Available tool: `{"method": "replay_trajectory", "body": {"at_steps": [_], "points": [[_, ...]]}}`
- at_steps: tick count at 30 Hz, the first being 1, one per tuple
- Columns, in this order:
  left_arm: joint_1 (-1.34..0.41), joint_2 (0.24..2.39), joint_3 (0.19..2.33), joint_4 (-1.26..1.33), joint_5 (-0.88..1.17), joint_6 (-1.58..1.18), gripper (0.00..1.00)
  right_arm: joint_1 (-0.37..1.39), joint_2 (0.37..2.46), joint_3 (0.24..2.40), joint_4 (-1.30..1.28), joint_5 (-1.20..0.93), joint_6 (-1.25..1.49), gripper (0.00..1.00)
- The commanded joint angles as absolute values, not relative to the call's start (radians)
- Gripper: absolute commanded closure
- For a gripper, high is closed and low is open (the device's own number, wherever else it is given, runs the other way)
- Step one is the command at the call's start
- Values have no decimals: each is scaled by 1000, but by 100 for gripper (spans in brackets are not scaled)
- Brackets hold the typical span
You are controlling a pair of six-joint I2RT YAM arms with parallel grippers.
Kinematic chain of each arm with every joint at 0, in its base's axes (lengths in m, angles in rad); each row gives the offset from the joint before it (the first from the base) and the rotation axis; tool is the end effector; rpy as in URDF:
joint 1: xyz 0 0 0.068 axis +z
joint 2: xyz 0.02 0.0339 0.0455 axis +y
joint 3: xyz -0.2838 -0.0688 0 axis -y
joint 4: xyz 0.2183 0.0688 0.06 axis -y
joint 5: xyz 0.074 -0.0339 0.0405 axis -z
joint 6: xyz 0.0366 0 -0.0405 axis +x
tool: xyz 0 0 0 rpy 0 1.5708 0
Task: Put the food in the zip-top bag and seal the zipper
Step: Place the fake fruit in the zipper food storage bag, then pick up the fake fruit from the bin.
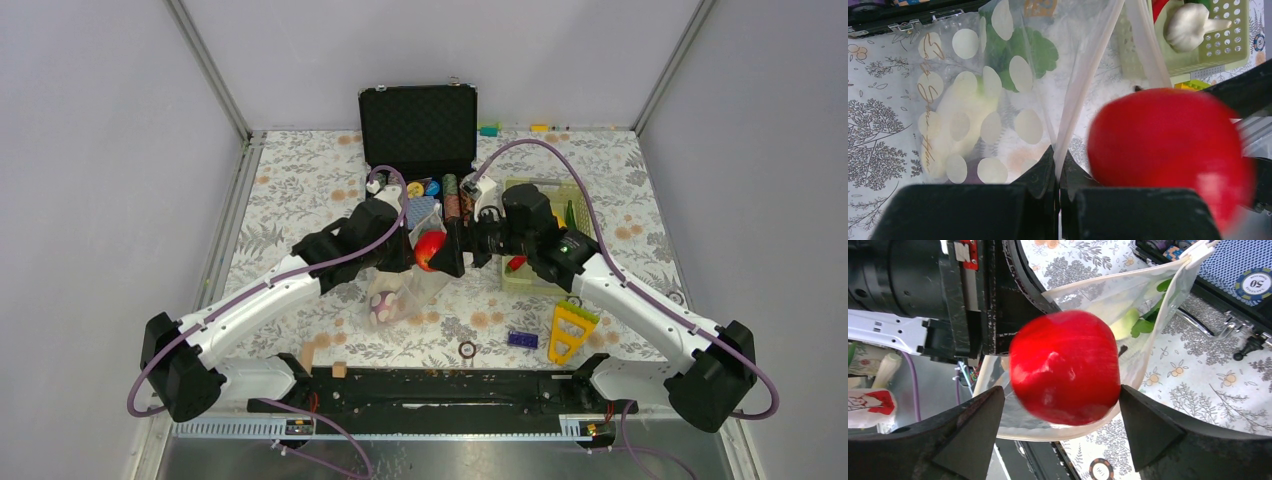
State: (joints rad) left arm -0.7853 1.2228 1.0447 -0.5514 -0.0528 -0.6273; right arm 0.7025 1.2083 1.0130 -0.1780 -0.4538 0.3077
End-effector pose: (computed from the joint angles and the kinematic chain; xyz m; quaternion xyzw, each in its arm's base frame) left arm 0.1648 -0.1620 0.3270 0.0613 0.9105 -0.2466 0.3262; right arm 0.1764 0.1703 0.3564 -0.2822 0.7644 0.4284 0.3907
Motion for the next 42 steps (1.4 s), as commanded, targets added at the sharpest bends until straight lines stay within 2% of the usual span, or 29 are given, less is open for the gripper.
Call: {"method": "replay_trajectory", "body": {"at_steps": [1, 13, 19, 23, 33, 39, 42], "points": [[-780, 1185, 1051, -520, -41, -623, 100, 713, 1199, 1051, -201, -413, 275, 2], [-779, 1171, 1042, -508, -28, -623, 100, 712, 1185, 1092, -249, -394, 270, 0], [-779, 1164, 1038, -508, -31, -621, 100, 704, 1167, 1111, -314, -123, 327, 0], [-780, 1163, 1037, -505, -28, -622, 100, 668, 1153, 1118, -343, -45, 345, 0], [-780, 1169, 1038, -504, -23, -619, 100, 418, 1191, 1121, -440, -9, 300, 0], [-780, 1173, 1038, -500, -18, -618, 100, 275, 1368, 1226, -528, -8, 98, 0], [-780, 1174, 1038, -500, -8, -616, 100, 224, 1491, 1303, -596, 60, 69, 0]]}}
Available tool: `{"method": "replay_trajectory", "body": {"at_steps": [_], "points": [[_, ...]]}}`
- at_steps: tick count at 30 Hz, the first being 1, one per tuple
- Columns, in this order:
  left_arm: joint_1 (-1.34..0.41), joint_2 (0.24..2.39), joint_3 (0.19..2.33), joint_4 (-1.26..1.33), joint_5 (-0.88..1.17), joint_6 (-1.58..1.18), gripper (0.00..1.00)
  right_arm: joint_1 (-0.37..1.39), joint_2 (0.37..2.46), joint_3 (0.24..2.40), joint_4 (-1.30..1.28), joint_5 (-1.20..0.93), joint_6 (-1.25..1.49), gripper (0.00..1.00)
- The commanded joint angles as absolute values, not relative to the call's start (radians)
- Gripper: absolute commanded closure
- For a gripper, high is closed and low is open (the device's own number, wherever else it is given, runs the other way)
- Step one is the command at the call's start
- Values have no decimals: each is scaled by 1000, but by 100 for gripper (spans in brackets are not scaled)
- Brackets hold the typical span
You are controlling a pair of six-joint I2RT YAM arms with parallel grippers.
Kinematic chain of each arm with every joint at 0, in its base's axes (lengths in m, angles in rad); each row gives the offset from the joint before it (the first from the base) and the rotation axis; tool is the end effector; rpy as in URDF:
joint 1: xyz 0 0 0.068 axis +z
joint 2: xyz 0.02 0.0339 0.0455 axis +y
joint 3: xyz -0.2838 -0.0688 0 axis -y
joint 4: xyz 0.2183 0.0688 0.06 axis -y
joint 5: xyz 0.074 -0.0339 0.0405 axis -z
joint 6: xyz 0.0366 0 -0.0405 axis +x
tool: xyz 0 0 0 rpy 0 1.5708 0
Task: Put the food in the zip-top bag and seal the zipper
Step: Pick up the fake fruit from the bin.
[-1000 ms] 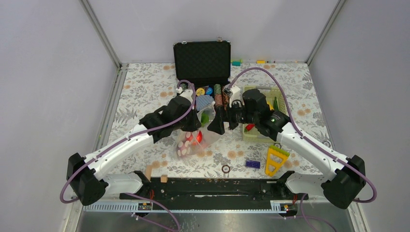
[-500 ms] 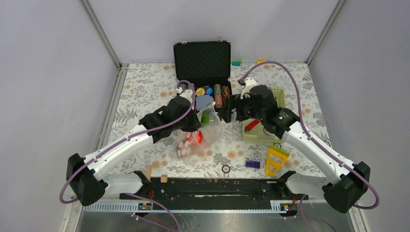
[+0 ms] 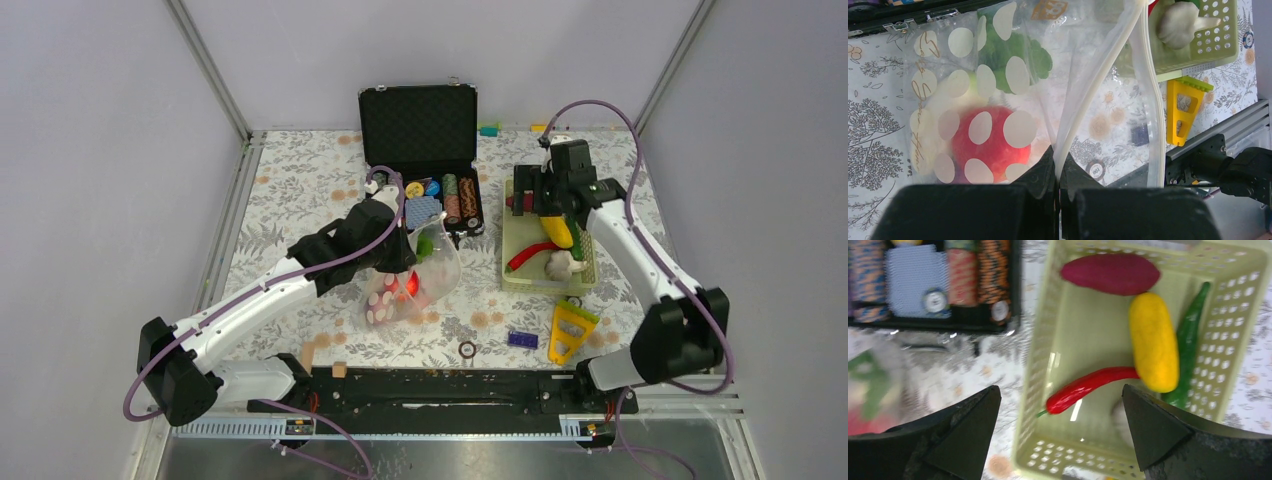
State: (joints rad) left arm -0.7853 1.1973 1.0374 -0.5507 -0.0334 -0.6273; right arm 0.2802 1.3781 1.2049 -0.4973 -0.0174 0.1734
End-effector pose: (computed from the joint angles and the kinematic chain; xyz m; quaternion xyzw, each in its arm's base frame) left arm 0.1602 -0.1585 0.3301 0.0648 0.9065 -0.2590 0.3270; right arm 0.2667 0.0774 0.3448 -0.0518 0.8989 0.1055 0.4222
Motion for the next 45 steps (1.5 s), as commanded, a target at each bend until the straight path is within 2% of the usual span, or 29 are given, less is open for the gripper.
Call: {"method": "replay_trajectory", "body": {"at_steps": [1, 10, 18, 25, 32, 36, 40, 45], "points": [[-780, 1173, 1038, -499, -10, -616, 100, 209, 1525, 1322, -604, 68, 62, 0], [-780, 1166, 1031, -488, -5, -616, 100, 123, 1777, 1429, -658, 122, 74, 0], [-781, 1171, 1036, -486, -5, -613, 100, 94, 1857, 1434, -648, 163, 77, 0], [-780, 1183, 1044, -489, -5, -611, 100, 87, 1917, 1439, -644, 102, 80, 3], [-781, 1191, 1047, -481, 31, -616, 100, 88, 1977, 1462, -671, 60, 72, 19], [-780, 1192, 1050, -481, 54, -618, 100, 87, 1981, 1464, -667, 93, 78, 23], [-780, 1194, 1049, -469, 52, -622, 100, 87, 1959, 1453, -661, 91, 82, 38], [-779, 1191, 1054, -476, 42, -629, 100, 89, 1832, 1407, -640, 75, 104, 54]]}}
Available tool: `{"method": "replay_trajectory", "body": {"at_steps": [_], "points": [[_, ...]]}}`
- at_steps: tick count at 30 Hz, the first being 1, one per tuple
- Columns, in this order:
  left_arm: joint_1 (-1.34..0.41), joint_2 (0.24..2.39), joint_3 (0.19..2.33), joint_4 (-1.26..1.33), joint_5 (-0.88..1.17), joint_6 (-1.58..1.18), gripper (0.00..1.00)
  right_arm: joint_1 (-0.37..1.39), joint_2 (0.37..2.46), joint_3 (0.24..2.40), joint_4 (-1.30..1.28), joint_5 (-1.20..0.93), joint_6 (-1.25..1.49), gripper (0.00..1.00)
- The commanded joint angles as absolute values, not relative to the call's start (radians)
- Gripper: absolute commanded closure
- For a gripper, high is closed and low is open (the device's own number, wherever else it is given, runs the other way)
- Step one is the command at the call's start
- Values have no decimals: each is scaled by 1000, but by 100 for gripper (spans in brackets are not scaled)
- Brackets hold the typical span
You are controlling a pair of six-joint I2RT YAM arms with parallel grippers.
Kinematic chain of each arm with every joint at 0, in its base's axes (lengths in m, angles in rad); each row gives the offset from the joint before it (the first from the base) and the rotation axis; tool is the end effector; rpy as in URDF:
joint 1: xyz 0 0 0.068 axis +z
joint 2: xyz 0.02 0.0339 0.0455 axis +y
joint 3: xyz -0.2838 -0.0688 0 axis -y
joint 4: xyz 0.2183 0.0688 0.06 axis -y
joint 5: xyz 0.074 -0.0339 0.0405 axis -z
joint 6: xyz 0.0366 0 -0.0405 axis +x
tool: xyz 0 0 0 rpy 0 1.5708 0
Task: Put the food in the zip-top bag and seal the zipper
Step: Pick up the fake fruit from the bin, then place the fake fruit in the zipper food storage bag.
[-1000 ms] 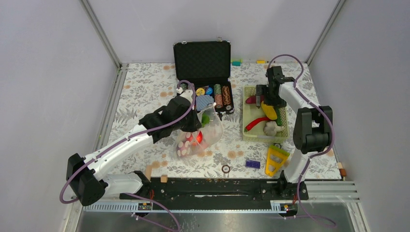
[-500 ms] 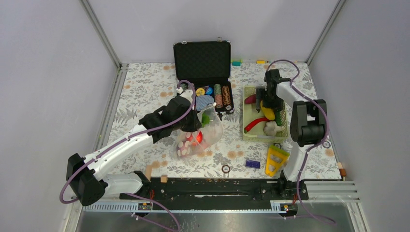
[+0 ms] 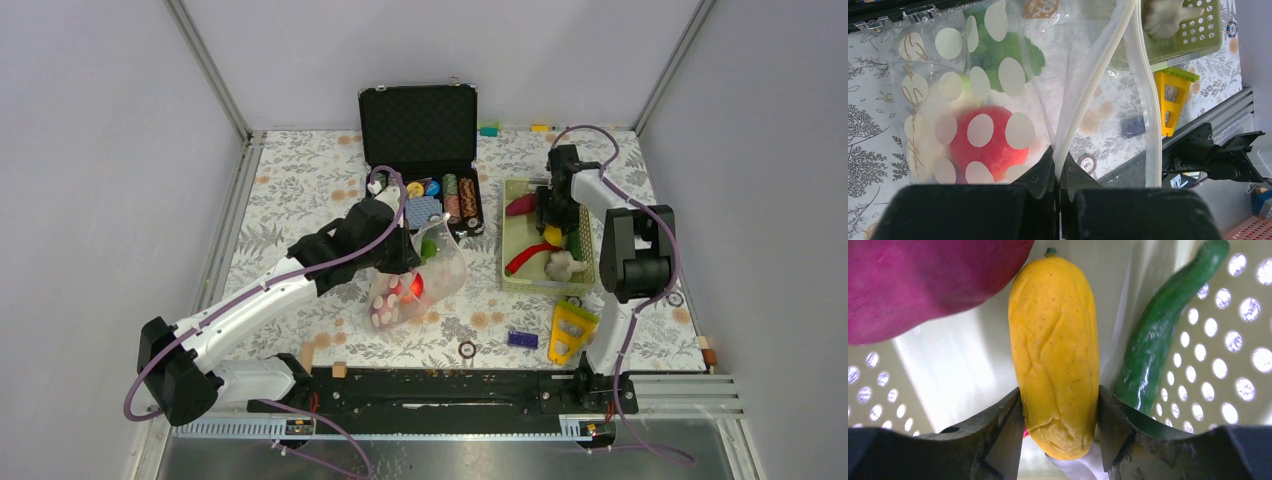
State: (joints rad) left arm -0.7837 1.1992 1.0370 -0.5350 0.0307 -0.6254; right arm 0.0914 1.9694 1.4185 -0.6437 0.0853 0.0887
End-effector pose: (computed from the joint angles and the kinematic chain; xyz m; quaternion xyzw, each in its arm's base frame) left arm 0.1599 -0.1609 0.3309 0.0781 0.9027 -0.2846 0.3133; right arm 0.3868 0.0323 0.2092 0.0066 0.9815 -0.0249 0.1898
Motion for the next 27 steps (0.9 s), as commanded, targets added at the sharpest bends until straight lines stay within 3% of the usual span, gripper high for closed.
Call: {"method": "replay_trajectory", "body": {"at_steps": [1, 11, 17, 20, 27], "points": [[-780, 1190, 1052, -472, 35, -634, 100, 88, 1799, 1393, -641, 71, 113, 55], [-780, 1185, 1079, -467, 22, -630, 100, 89, 1395, 1149, -613, -32, 223, 58], [-780, 1186, 1095, -466, 13, -628, 100, 131, 1161, 1057, -494, -383, 262, 60], [-780, 1189, 1102, -465, 17, -631, 100, 249, 1067, 1013, -383, -526, 292, 60], [-779, 1197, 1110, -465, 31, -628, 100, 649, 1032, 950, -126, -481, 351, 60]]}}
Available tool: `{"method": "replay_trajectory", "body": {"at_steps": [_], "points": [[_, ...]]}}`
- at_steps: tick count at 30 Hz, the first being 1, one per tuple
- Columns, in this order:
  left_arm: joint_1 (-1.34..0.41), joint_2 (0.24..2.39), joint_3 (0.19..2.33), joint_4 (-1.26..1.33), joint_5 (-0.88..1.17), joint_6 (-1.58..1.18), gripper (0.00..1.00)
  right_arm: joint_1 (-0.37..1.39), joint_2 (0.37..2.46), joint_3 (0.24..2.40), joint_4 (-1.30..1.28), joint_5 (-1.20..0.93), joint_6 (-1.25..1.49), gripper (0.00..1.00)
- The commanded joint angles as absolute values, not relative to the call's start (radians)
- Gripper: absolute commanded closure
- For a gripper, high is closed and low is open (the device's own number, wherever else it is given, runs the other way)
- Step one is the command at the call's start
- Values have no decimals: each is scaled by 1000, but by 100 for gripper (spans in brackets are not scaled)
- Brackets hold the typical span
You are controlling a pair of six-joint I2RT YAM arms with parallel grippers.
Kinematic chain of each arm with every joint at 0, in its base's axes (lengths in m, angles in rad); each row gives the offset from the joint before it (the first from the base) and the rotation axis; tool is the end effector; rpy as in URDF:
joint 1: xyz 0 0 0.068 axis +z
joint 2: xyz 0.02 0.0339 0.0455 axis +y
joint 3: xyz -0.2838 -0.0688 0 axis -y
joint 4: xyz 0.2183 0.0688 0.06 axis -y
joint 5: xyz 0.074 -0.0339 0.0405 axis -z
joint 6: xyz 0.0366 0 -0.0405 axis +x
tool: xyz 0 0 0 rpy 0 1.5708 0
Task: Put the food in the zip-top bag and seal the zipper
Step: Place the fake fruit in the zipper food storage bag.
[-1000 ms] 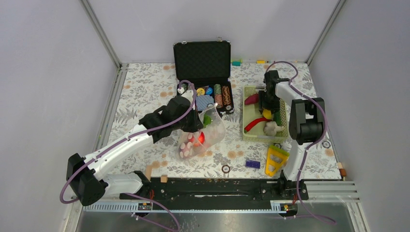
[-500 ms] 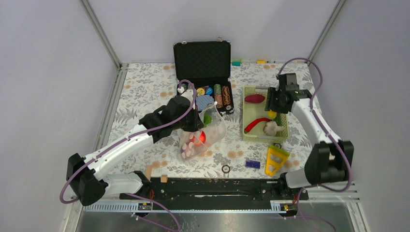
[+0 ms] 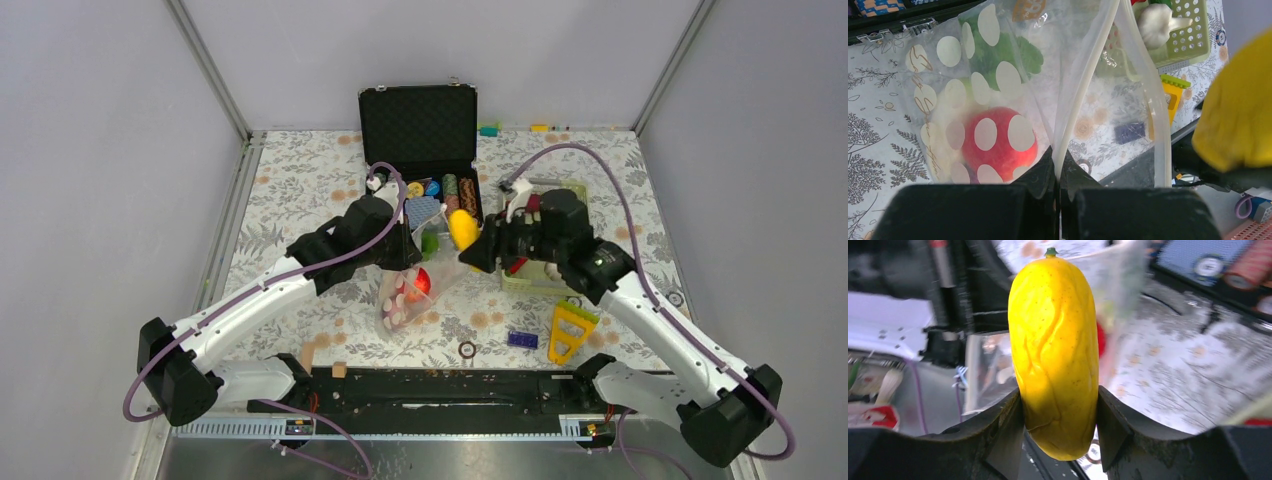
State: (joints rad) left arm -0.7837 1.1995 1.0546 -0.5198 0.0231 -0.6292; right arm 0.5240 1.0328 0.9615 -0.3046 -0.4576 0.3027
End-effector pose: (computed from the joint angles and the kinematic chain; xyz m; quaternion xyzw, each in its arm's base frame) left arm 0.1614 -0.1621 0.3376 0.0744 0.8960 -0.2920 0.3262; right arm 0.1616 0.1121 0.3623 -0.2157 0.7862 0.3918 0.4264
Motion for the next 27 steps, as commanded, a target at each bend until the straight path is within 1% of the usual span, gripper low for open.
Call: {"method": "replay_trajectory", "body": {"at_steps": [1, 5, 10, 11, 13, 16, 20, 23, 26, 27], "points": [[-780, 1195, 1112, -464, 31, -628, 100, 677, 1038, 949, -103, -446, 358, 60], [-780, 1185, 1106, -461, 27, -628, 100, 763, 1087, 920, 40, -281, 394, 58], [-780, 1180, 1106, -456, 30, -629, 100, 833, 1155, 940, 73, -165, 386, 53], [-781, 1180, 1107, -456, 31, -629, 100, 842, 1162, 943, 68, -145, 383, 50], [-780, 1178, 1105, -456, 33, -633, 100, 861, 1160, 927, 77, -108, 383, 40], [-780, 1168, 1094, -446, 26, -635, 100, 873, 1147, 906, 97, -86, 381, 31], [-780, 1165, 1095, -443, 28, -636, 100, 882, 1132, 898, 87, -69, 384, 12], [-780, 1163, 1094, -443, 24, -638, 100, 882, 1130, 901, 80, -60, 389, 6], [-780, 1163, 1093, -444, 22, -640, 100, 882, 1124, 915, 47, -37, 390, 1], [-780, 1164, 1090, -444, 24, -641, 100, 882, 1122, 917, 35, -17, 398, 0]]}}
